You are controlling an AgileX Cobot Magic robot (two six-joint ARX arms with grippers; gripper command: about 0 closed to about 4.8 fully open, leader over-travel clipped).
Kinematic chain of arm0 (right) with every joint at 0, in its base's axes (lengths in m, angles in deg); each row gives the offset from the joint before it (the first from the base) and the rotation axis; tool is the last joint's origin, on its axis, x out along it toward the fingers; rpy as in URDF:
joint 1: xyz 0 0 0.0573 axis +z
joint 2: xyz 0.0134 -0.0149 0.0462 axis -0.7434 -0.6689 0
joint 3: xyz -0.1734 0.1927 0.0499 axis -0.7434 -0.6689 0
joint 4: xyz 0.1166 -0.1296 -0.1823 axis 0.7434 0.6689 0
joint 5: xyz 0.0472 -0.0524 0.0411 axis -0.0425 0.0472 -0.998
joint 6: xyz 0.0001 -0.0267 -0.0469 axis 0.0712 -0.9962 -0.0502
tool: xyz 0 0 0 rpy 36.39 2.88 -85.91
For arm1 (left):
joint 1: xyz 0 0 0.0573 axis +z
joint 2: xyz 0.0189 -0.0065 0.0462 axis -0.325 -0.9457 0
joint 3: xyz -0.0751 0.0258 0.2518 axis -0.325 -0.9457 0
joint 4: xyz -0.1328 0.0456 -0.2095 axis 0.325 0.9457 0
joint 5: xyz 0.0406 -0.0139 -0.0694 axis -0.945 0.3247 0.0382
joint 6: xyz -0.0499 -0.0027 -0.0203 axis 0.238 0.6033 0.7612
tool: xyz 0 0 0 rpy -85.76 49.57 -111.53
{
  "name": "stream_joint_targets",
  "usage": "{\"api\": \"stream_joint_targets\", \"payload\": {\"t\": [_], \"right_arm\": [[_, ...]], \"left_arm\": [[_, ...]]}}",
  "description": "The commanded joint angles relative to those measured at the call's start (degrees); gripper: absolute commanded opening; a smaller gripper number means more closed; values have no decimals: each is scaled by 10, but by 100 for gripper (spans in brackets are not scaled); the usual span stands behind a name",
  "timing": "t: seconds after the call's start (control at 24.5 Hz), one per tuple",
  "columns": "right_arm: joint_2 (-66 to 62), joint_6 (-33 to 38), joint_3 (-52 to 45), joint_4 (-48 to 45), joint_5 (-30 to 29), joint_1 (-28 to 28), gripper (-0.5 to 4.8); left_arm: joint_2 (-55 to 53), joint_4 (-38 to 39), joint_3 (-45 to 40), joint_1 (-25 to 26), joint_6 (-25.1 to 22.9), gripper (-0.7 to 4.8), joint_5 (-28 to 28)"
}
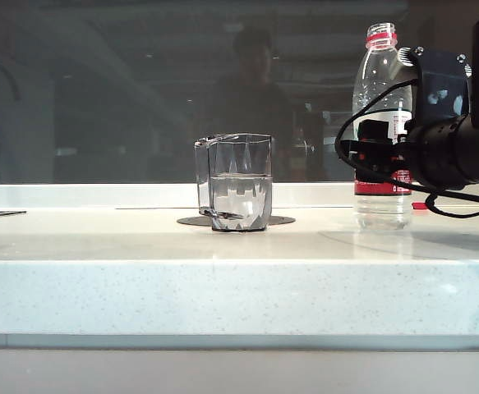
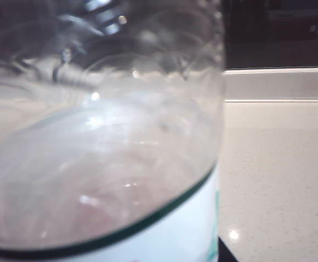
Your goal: Pick up the mineral water bottle on the table and pour water into the mug until it's half full.
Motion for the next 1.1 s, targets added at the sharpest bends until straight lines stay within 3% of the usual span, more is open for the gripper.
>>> {"api": "stream_joint_targets", "payload": {"t": [0.04, 0.24, 0.37, 0.41, 0.98, 1.1], "right_arm": [[2, 4, 2, -15, -11, 0, 335], [2, 2, 0, -12, 10, 0, 361], [3, 2, -7, -13, 21, 0, 424], [3, 2, -11, -13, 18, 1, 474], [104, 30, -116, -16, 2, 12, 479], [132, 37, -143, -16, 2, 37, 479]], "left_arm": [[0, -7, 1, 1, 2, -4, -2], [0, -7, 1, 1, 2, -4, -2], [0, -7, 1, 1, 2, -4, -2], [0, -7, 1, 1, 2, -4, -2], [0, -7, 2, 4, 2, -4, -2], [0, -7, 2, 35, 2, -4, 0]]}}
